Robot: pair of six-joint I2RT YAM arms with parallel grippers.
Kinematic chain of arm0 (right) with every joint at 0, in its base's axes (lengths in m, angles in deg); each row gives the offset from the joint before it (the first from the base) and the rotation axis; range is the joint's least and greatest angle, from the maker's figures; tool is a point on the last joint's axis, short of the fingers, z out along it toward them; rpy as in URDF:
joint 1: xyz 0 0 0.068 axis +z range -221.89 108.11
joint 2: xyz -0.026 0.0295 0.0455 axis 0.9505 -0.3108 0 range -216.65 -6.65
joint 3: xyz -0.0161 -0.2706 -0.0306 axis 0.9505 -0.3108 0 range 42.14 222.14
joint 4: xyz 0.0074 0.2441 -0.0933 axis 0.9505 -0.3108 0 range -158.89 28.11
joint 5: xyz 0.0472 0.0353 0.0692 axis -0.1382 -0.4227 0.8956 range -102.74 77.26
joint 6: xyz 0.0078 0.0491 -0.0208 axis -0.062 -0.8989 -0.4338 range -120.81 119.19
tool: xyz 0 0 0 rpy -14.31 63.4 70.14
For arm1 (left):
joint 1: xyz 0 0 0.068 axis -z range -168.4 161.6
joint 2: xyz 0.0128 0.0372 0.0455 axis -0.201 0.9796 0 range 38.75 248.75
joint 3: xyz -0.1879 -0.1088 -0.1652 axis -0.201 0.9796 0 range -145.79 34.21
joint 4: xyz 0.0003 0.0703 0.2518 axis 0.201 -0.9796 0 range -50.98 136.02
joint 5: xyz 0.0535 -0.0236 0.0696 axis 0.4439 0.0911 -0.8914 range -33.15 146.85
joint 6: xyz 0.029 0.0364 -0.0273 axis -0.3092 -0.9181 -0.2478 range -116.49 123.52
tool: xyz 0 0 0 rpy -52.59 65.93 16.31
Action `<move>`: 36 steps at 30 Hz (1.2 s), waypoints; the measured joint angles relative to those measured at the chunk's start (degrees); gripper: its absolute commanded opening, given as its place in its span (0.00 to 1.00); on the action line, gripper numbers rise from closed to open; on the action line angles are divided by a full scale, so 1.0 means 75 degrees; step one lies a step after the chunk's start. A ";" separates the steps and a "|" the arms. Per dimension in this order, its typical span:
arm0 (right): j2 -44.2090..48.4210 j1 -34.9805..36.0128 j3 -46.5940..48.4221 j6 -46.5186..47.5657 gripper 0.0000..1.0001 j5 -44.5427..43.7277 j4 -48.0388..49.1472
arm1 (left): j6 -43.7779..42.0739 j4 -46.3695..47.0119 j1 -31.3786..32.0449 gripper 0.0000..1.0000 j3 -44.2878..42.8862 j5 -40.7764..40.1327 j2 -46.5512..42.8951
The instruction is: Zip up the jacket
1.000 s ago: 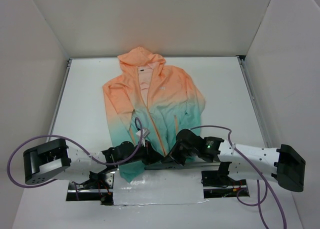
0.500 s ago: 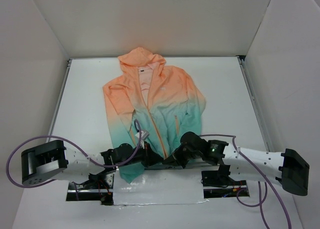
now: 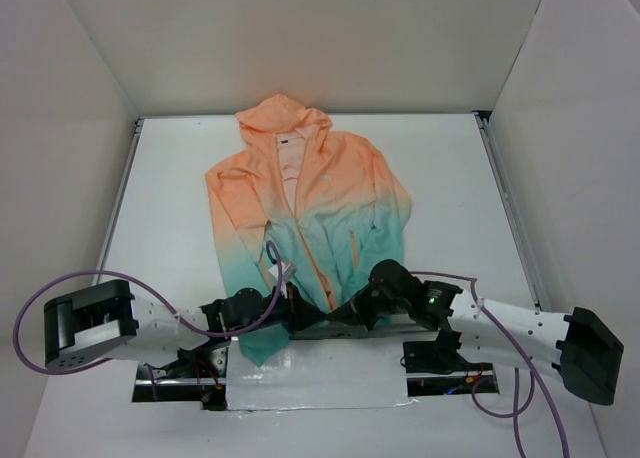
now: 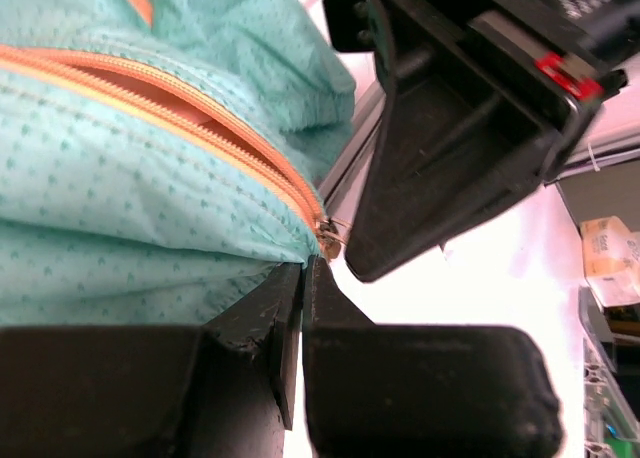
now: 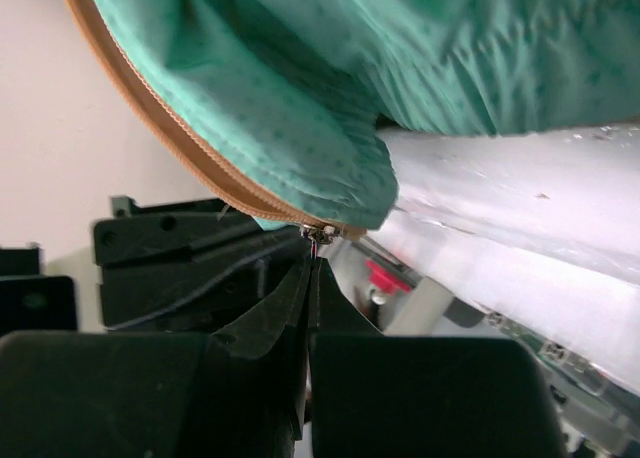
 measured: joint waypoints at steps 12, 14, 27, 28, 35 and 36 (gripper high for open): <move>-0.1093 -0.1020 0.0323 0.0181 0.00 0.1291 0.0221 | -0.0452 0.0268 0.0015 0.00 0.0047 -0.0134 0.0210; -0.1110 -0.1058 0.0469 0.0297 0.00 0.1311 0.0111 | -0.0527 0.0326 0.0015 0.00 0.0047 -0.0134 0.0210; -0.0583 -0.1195 0.0641 0.1037 0.00 0.0950 -0.0437 | -0.0507 -0.0131 0.0175 0.00 0.0073 -0.0073 -0.0149; -0.0533 -0.1207 0.0487 0.1020 0.00 0.0933 -0.0414 | -0.0510 -0.0157 0.0181 0.00 0.0073 -0.0050 -0.0125; -0.1682 -0.1851 0.1326 0.1530 0.00 0.1125 -0.0507 | -0.0533 -0.0137 0.0181 0.00 0.0023 -0.0029 0.0000; -0.2008 -0.2017 0.1647 0.1647 0.00 0.1139 -0.0533 | -0.0533 -0.0149 0.0181 0.00 0.0023 -0.0038 0.0000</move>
